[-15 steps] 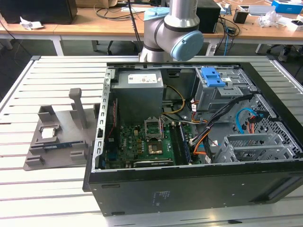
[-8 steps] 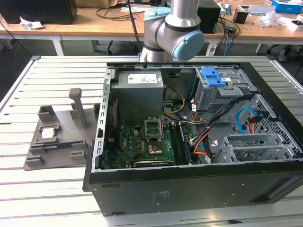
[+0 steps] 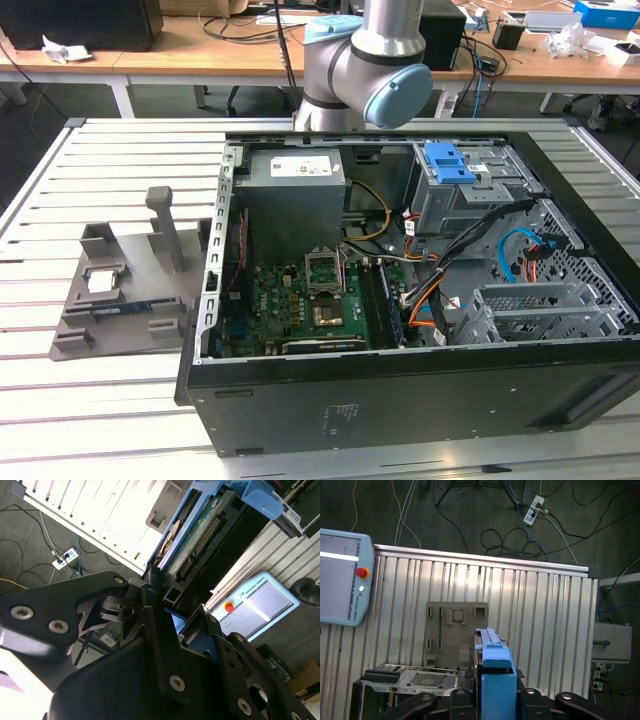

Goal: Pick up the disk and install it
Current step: 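Pick up the disk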

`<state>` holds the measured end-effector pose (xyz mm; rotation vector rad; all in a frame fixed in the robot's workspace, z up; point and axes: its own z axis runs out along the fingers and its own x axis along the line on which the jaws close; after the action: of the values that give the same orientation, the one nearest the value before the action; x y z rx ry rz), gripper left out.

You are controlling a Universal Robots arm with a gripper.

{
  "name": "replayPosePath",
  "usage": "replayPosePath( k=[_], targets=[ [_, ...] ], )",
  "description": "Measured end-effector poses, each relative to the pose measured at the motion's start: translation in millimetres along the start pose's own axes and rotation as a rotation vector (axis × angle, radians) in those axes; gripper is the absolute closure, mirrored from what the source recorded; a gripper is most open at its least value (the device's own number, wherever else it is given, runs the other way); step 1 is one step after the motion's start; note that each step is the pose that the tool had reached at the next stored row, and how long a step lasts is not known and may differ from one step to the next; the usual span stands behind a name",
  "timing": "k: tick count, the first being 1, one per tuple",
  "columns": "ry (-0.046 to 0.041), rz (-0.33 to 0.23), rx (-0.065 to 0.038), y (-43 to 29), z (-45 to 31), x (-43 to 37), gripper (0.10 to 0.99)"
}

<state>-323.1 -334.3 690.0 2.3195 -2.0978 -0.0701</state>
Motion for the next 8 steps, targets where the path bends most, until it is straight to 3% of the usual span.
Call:
replayPosePath(
  k=[8],
  targets=[
    [0.0001, 0.0, 0.0, -13.9, 8.1, 1.6, 0.718]
  ],
)
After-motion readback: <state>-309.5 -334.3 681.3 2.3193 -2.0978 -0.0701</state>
